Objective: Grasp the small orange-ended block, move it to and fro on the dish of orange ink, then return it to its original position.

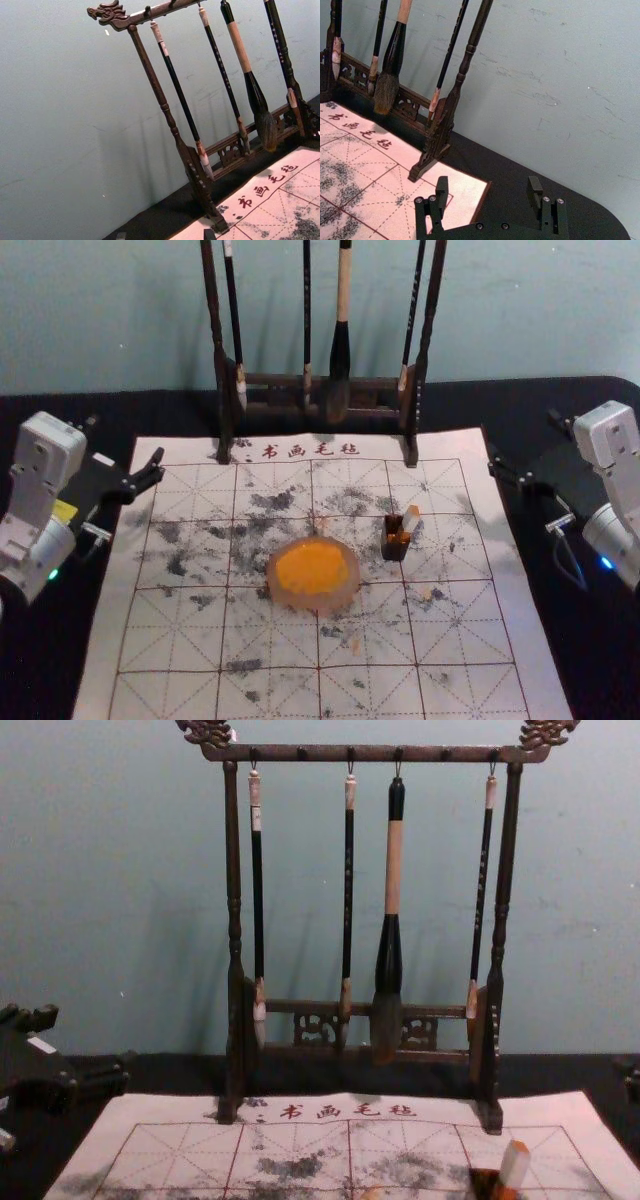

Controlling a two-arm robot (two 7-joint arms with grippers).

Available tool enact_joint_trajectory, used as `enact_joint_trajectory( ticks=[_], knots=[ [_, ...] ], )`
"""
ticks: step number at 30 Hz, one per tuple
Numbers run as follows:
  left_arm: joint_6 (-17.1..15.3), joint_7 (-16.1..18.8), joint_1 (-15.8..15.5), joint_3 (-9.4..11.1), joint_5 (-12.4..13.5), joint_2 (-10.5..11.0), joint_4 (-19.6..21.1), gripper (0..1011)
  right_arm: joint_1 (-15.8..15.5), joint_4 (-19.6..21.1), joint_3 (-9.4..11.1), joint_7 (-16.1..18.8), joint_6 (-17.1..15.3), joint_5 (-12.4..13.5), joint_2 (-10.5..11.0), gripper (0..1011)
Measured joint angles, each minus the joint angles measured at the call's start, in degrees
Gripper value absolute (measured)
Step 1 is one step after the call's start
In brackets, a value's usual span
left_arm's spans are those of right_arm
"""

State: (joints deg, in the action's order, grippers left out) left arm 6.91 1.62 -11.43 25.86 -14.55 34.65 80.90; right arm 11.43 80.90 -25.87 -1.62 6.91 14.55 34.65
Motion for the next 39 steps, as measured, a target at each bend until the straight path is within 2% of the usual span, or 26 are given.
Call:
enact_joint_trajectory(
  ticks=[39],
  knots=[
    [0.0, 0.0, 0.0, 0.0, 0.0, 0.0, 0.0, 1001, 0.0, 0.0, 0.0, 0.0, 0.01, 0.0, 0.0, 1000]
  ],
)
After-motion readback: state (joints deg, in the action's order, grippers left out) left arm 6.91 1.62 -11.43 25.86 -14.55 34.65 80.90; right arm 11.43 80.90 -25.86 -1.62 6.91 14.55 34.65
